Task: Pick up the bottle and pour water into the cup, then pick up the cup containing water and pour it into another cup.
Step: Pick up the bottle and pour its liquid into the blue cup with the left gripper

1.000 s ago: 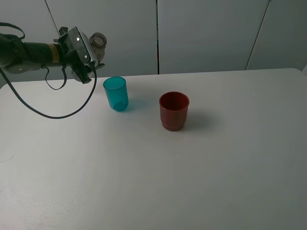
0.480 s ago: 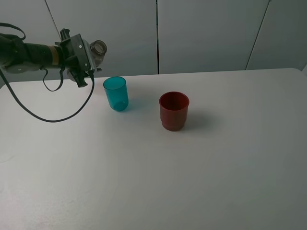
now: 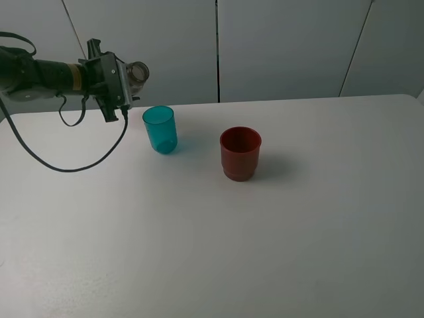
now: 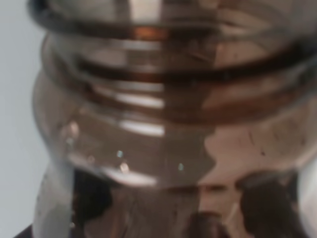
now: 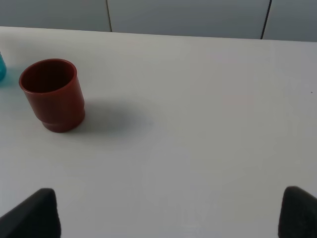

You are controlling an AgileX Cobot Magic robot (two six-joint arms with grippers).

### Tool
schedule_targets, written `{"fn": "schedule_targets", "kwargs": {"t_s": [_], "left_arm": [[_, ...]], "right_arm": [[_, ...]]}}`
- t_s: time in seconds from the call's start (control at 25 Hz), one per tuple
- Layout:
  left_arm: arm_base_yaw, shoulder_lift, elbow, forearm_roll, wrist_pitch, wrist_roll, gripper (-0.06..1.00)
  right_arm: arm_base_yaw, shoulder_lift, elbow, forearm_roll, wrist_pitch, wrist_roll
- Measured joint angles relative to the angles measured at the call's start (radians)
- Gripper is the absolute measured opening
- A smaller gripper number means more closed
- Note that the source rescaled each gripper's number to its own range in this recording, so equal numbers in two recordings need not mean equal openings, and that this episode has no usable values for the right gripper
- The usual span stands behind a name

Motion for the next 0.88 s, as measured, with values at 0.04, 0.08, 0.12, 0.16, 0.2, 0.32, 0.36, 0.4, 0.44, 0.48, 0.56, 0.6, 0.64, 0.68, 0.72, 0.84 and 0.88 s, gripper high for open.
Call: {"fn": "schedule_targets", "kwargs": {"t_s": [0.04, 0.08, 0.12, 0.16, 0.2, 0.32, 0.36, 0.4, 0.44, 0.48, 0.56, 0.6, 0.64, 0.68, 0.72, 0.84, 0.88], "left_arm": [[0.000, 0.000, 0.000, -0.002, 0.006, 0.013, 0.00], [-0.002, 0.000, 0.000, -0.002, 0.015, 0.026, 0.00], [-0.002, 0.000, 0.000, -0.009, 0.023, 0.036, 0.00], [-0.002, 0.000, 0.000, -0.020, 0.031, 0.052, 0.00], [-0.002, 0.000, 0.000, -0.027, 0.039, 0.070, 0.00], [-0.002, 0.000, 0.000, -0.055, 0.052, 0.131, 0.00], [-0.002, 0.000, 0.000, -0.063, 0.054, 0.147, 0.00], [-0.002, 0.000, 0.000, -0.077, 0.058, 0.161, 0.00], [-0.002, 0.000, 0.000, -0.088, 0.064, 0.182, 0.00], [-0.004, 0.000, 0.000, -0.096, 0.071, 0.205, 0.00], [-0.006, 0.000, 0.000, -0.111, 0.087, 0.237, 0.00], [-0.006, 0.000, 0.000, -0.119, 0.092, 0.249, 0.00], [-0.008, 0.000, 0.000, -0.123, 0.096, 0.263, 0.00], [-0.011, 0.000, 0.000, -0.127, 0.098, 0.275, 0.00], [-0.013, 0.000, 0.000, -0.134, 0.103, 0.287, 0.00], [-0.022, 0.000, 0.000, -0.152, 0.109, 0.334, 0.00], [-0.023, 0.000, 0.000, -0.157, 0.109, 0.342, 0.00]], "right_arm": [[0.000, 0.000, 0.000, 0.000, 0.000, 0.000], [0.000, 0.000, 0.000, 0.000, 0.000, 0.000], [0.000, 0.000, 0.000, 0.000, 0.000, 0.000], [0.000, 0.000, 0.000, 0.000, 0.000, 0.000], [0.000, 0.000, 0.000, 0.000, 0.000, 0.000], [0.000, 0.000, 0.000, 0.000, 0.000, 0.000], [0.000, 0.000, 0.000, 0.000, 0.000, 0.000], [0.000, 0.000, 0.000, 0.000, 0.000, 0.000], [0.000, 0.000, 0.000, 0.000, 0.000, 0.000], [0.000, 0.000, 0.000, 0.000, 0.000, 0.000], [0.000, 0.000, 0.000, 0.000, 0.000, 0.000], [0.000, 0.000, 0.000, 0.000, 0.000, 0.000], [0.000, 0.000, 0.000, 0.000, 0.000, 0.000], [0.000, 0.000, 0.000, 0.000, 0.000, 0.000], [0.000, 0.000, 0.000, 0.000, 0.000, 0.000], [0.000, 0.000, 0.000, 0.000, 0.000, 0.000], [0.000, 0.000, 0.000, 0.000, 0.000, 0.000]]}}
